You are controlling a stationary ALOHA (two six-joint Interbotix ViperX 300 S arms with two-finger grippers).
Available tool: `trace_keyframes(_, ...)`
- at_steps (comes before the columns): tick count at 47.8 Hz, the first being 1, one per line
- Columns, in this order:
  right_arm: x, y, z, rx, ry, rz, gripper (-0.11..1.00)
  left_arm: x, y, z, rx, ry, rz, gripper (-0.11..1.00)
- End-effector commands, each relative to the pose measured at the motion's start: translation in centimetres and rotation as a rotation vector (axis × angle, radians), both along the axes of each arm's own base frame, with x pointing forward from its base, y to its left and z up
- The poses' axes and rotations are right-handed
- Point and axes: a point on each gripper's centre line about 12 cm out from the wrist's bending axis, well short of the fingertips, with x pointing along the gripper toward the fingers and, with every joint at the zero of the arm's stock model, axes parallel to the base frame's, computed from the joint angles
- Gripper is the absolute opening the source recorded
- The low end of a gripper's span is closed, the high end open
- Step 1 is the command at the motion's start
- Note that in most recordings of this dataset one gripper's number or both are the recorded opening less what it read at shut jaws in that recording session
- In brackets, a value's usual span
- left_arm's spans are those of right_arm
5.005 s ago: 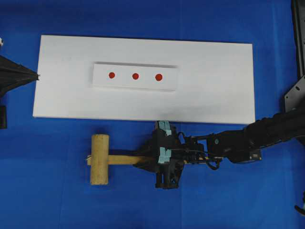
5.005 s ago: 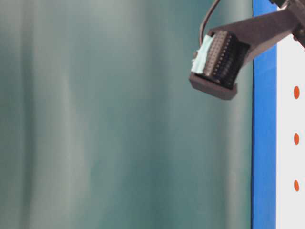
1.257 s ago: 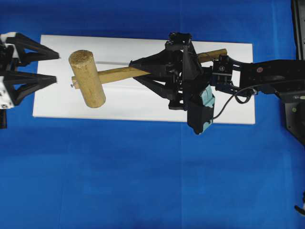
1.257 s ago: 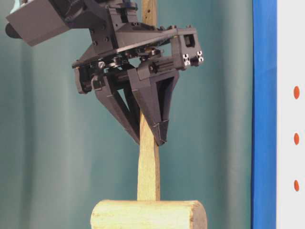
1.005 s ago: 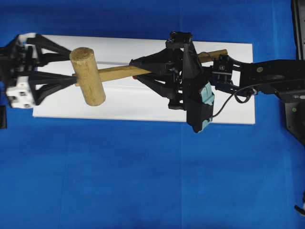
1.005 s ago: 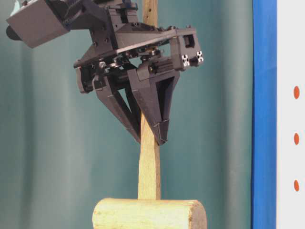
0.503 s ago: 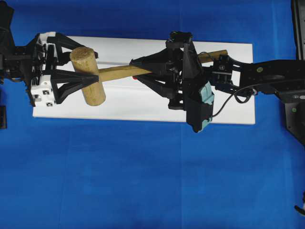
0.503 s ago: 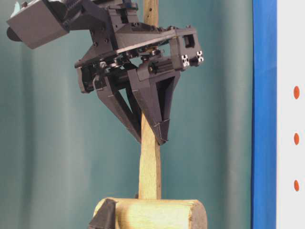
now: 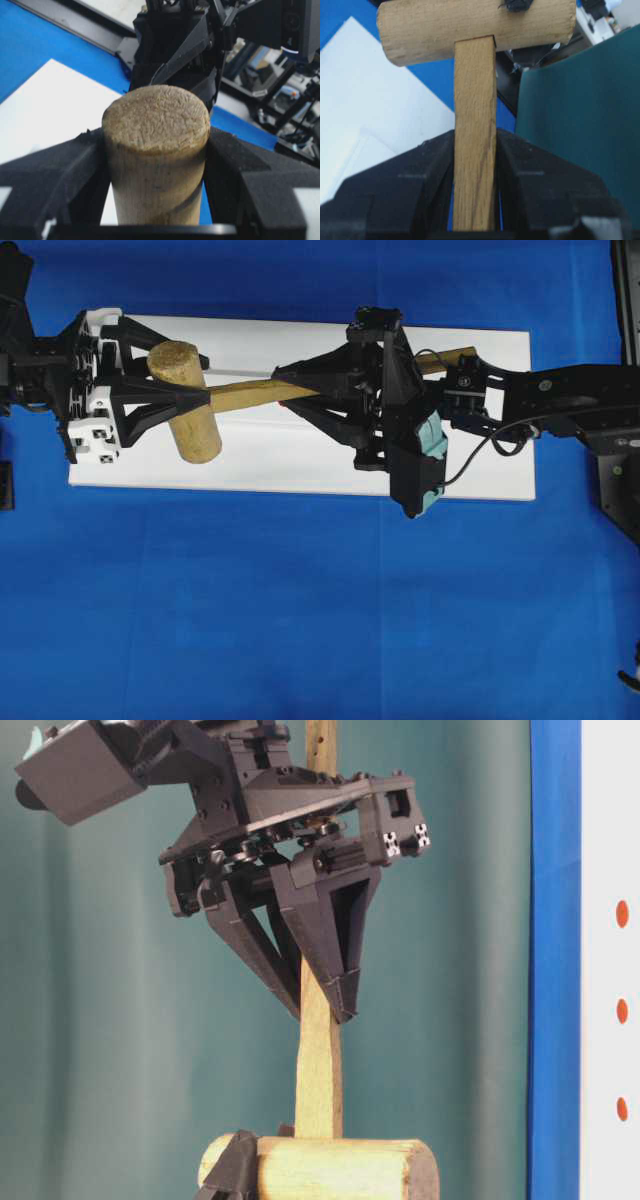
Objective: Hit the mark with a hammer.
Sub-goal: 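Rotate the hammer head downward with both grippers holding it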
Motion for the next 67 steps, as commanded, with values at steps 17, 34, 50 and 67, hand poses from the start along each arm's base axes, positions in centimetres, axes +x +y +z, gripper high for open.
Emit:
trace_keyframes(17,-0.1,-0.2,1.7,0.056,-0.032,-0.023,0.10,0.3,0.2,1.0,0.003,-0.034,0.005,0.46)
trace_keyframes(34,-0.3,-0.4,1.1,0.187,0.001,-0.071,0.94,0.2,0.1,1.2,0.000,-0.040,0.003,0.46)
trace_keyframes(50,-1.2,1.2,1.6,0.436,0.125,-0.042,0.96,0.1,-0.1,0.5,0.186,0.039,-0.012,0.46)
trace_keyframes(67,-1.2,1.3,1.8,0.506,0.120,-0.055,0.96,0.2,-1.1,-0.3,0.511,0.126,-0.078,0.46)
